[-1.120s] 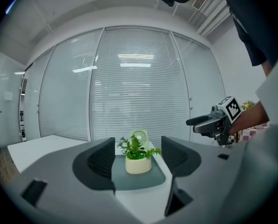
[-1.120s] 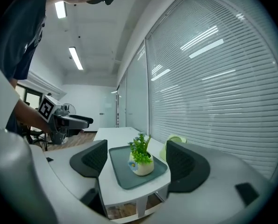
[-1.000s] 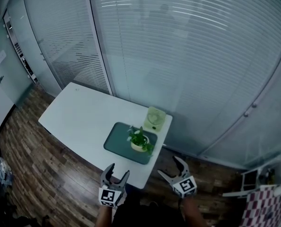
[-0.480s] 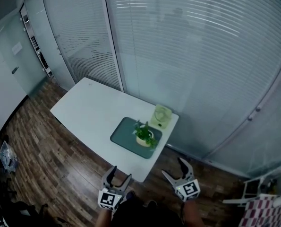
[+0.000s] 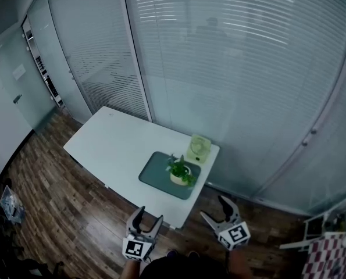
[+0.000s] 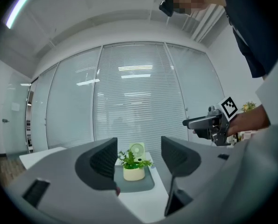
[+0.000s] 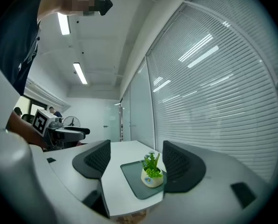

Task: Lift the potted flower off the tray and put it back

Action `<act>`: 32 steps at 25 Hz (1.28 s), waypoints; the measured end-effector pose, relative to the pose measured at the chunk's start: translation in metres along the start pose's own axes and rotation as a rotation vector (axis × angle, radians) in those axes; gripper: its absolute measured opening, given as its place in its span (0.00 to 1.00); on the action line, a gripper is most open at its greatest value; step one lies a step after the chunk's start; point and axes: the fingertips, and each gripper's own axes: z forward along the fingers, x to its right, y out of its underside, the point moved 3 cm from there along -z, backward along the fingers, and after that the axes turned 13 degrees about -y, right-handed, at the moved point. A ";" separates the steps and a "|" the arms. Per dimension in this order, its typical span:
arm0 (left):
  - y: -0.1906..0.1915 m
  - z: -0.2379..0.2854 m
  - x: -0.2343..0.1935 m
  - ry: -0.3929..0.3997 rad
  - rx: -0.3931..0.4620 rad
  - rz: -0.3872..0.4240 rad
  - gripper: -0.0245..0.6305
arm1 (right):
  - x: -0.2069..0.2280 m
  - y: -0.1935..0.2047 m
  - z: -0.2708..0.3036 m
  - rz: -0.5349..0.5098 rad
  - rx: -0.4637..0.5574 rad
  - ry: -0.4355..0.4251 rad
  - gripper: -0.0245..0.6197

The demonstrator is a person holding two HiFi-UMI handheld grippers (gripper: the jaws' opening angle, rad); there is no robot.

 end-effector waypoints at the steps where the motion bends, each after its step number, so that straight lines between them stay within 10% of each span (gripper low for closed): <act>1: -0.003 -0.002 0.000 0.007 0.014 0.027 0.48 | -0.003 -0.003 0.000 -0.001 -0.010 0.008 0.51; 4: -0.010 -0.008 0.000 0.026 0.013 0.054 0.46 | -0.006 -0.011 -0.004 0.007 0.010 0.062 0.12; 6: -0.013 -0.012 -0.005 0.005 0.012 0.023 0.21 | -0.007 -0.013 -0.007 0.003 -0.012 0.089 0.06; 9: -0.015 -0.014 -0.007 0.003 0.024 -0.011 0.05 | -0.008 -0.012 -0.007 -0.014 -0.049 0.115 0.05; 32: -0.033 -0.022 -0.022 0.048 0.116 -0.051 0.05 | -0.025 -0.030 -0.016 -0.079 -0.068 0.185 0.04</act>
